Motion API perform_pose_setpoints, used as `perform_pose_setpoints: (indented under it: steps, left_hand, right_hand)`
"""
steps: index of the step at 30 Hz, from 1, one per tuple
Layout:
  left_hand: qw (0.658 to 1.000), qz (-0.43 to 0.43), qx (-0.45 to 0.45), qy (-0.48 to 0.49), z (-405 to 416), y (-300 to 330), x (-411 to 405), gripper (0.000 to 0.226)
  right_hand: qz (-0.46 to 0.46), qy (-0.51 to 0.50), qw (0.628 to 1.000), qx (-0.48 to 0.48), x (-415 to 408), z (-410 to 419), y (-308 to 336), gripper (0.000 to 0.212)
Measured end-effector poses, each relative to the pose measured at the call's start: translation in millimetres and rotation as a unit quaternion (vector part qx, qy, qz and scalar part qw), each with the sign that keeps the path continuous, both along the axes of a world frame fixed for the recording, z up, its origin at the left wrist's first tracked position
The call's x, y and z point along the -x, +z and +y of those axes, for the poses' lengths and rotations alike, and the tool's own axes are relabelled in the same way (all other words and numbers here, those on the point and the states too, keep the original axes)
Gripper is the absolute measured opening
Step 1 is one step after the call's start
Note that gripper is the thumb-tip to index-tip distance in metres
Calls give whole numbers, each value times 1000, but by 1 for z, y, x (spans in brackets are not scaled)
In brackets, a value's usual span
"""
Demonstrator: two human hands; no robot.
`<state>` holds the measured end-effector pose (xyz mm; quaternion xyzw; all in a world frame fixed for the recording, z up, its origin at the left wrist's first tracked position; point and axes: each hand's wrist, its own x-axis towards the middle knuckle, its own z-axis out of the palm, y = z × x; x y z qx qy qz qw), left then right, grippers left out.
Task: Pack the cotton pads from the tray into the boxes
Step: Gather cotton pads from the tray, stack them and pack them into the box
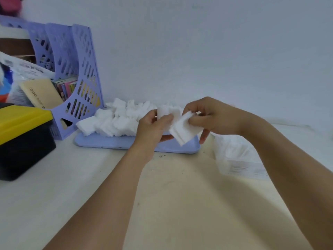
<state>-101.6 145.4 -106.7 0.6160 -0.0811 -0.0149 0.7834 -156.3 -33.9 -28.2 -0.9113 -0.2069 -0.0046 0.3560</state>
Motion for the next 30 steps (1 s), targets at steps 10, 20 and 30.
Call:
perform_pose_setpoints:
  steps: [10,20,30]
  left_hand:
    - [997,-21,-79,-13,-15,-9,9,20]
    - [990,-31,-119,-64,-12,-4,11,18]
    - [992,26,-83,-93,-13,0,13,22]
  right_hand:
    - [-40,76,996,19,2,-19,-1,34]
    - [-19,61,996,63,0,-18,-4,26]
    - [-28,27,997,60,-3,-17,-7,28]
